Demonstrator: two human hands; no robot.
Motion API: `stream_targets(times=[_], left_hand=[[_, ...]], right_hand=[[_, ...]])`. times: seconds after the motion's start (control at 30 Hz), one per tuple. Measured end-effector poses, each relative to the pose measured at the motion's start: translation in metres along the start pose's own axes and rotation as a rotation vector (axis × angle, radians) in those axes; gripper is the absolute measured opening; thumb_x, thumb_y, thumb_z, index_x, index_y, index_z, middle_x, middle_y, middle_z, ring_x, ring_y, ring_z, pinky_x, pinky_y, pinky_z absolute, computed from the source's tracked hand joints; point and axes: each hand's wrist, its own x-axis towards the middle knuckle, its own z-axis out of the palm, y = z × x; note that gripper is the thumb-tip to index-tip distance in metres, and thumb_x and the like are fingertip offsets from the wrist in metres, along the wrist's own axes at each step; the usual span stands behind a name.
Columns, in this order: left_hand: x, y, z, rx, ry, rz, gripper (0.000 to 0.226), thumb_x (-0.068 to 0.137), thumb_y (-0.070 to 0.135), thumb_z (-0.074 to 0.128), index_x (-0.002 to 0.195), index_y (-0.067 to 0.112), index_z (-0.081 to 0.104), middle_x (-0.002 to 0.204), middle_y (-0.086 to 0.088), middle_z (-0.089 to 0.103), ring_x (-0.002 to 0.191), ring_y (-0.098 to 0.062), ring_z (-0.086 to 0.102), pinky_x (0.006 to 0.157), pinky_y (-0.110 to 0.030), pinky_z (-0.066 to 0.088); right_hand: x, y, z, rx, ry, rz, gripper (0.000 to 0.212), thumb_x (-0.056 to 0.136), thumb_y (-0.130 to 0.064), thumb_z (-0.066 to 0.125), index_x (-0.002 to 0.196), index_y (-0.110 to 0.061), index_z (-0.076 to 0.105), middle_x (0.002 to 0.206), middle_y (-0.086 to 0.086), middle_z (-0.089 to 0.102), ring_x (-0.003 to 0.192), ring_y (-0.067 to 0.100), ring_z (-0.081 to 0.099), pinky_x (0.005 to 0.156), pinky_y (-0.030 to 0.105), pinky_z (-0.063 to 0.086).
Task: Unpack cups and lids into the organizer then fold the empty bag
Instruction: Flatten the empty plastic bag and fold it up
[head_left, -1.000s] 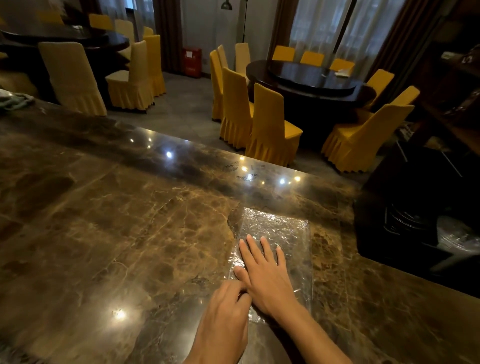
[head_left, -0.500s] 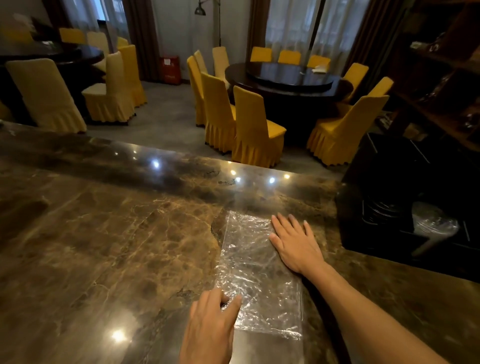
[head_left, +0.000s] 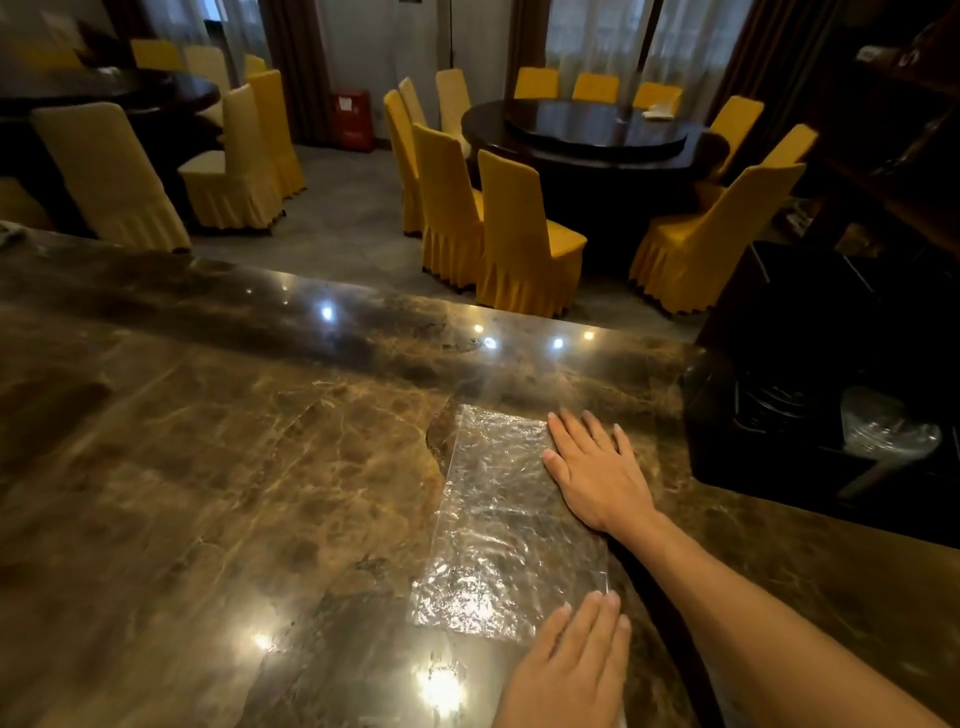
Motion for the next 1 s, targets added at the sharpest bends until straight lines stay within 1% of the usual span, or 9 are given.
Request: stream_targets(times=[0.13, 0.23, 0.3, 0.37, 0.53, 0.63, 0.73, 0.87, 1.0], left_hand=[[0.006, 0.001, -0.019, -0.151, 0.116, 0.057, 0.036, 0.101, 0.033, 0.033, 0.112, 0.023, 0.066, 0.114, 0.005, 0.075, 0.107, -0.011, 0.067, 0.084, -0.025, 0.055], [0.032, -0.021, -0.043, -0.223, 0.311, -0.153, 0.047, 0.098, 0.045, 0.039, 0.127, 0.019, 0.064, 0.138, -0.002, 0.061, 0.129, -0.021, 0.055, 0.108, -0.037, 0.043], [0.046, -0.038, -0.050, -0.175, 0.220, -0.303, 0.061, 0.103, 0.048, 0.026, 0.154, 0.016, 0.031, 0.164, -0.004, 0.020, 0.152, -0.028, 0.015, 0.121, -0.047, 0.009], [0.053, -0.050, -0.034, -0.155, 0.100, -0.355, 0.069, 0.102, 0.055, 0.016, 0.159, 0.017, 0.005, 0.165, -0.003, -0.008, 0.152, -0.028, -0.015, 0.119, -0.048, -0.011], [0.051, -0.052, -0.014, -0.158, 0.134, -0.362, 0.072, 0.098, 0.060, 0.026, 0.155, 0.016, 0.029, 0.163, -0.008, 0.020, 0.151, -0.030, 0.009, 0.118, -0.051, 0.002], [0.054, -0.055, -0.008, -0.137, 0.173, -0.328, 0.075, 0.096, 0.065, 0.009, 0.156, 0.021, 0.000, 0.164, -0.003, -0.009, 0.149, -0.028, -0.019, 0.115, -0.048, -0.018], [0.054, -0.055, -0.005, -0.136, 0.204, -0.335, 0.073, 0.095, 0.065, 0.002, 0.153, 0.023, -0.010, 0.163, -0.002, -0.016, 0.148, -0.027, -0.025, 0.118, -0.048, -0.017], [0.054, -0.054, -0.004, -0.142, 0.181, -0.336, 0.071, 0.095, 0.065, 0.001, 0.151, 0.023, -0.014, 0.163, -0.002, -0.016, 0.148, -0.027, -0.025, 0.120, -0.050, -0.014], [0.056, -0.055, -0.003, -0.159, 0.189, -0.339, 0.072, 0.095, 0.066, -0.001, 0.152, 0.023, -0.013, 0.163, -0.001, -0.018, 0.147, -0.026, -0.028, 0.119, -0.049, -0.015]], right_hand=[[0.001, 0.001, 0.001, -0.001, 0.020, -0.004, 0.068, 0.096, -0.061, -0.005, 0.157, -0.033, 0.003, 0.167, -0.011, 0.005, 0.154, 0.017, 0.003, 0.123, 0.048, 0.003], [0.001, 0.000, 0.001, -0.028, 0.020, -0.002, 0.069, 0.095, -0.060, -0.006, 0.157, -0.032, 0.004, 0.167, -0.010, 0.007, 0.154, 0.018, 0.004, 0.123, 0.048, 0.006], [-0.001, -0.002, 0.001, -0.046, 0.017, 0.006, 0.069, 0.095, -0.059, -0.005, 0.157, -0.032, 0.006, 0.167, -0.010, 0.008, 0.153, 0.018, 0.006, 0.122, 0.049, 0.008], [0.001, -0.003, -0.003, -0.047, 0.032, 0.018, 0.069, 0.095, -0.061, 0.002, 0.156, -0.032, 0.016, 0.166, -0.009, 0.017, 0.152, 0.020, 0.015, 0.120, 0.049, 0.015], [0.032, 0.003, -0.039, 0.055, 0.017, 0.168, 0.060, 0.094, -0.059, 0.022, 0.121, -0.022, 0.061, 0.130, 0.014, 0.059, 0.117, 0.038, 0.052, 0.096, 0.049, 0.042], [0.052, 0.009, -0.065, 0.275, -0.140, 0.294, 0.047, 0.098, -0.051, 0.038, 0.099, -0.010, 0.062, 0.108, 0.016, 0.066, 0.092, 0.030, 0.061, 0.085, 0.042, 0.051], [0.059, 0.009, -0.079, 0.632, -0.174, 0.459, 0.038, 0.094, -0.042, 0.056, 0.101, -0.005, 0.061, 0.092, 0.012, 0.061, 0.081, 0.025, 0.058, 0.073, 0.038, 0.051], [0.058, 0.011, -0.089, 1.110, -0.205, 0.787, 0.043, 0.092, -0.026, 0.065, 0.123, -0.002, 0.048, 0.112, 0.018, 0.055, 0.081, 0.032, 0.063, 0.062, 0.039, 0.054], [0.052, 0.022, -0.094, 1.146, -0.348, 0.821, 0.054, 0.084, -0.036, 0.075, 0.117, 0.000, 0.052, 0.115, 0.020, 0.061, 0.082, 0.031, 0.065, 0.062, 0.039, 0.056]])
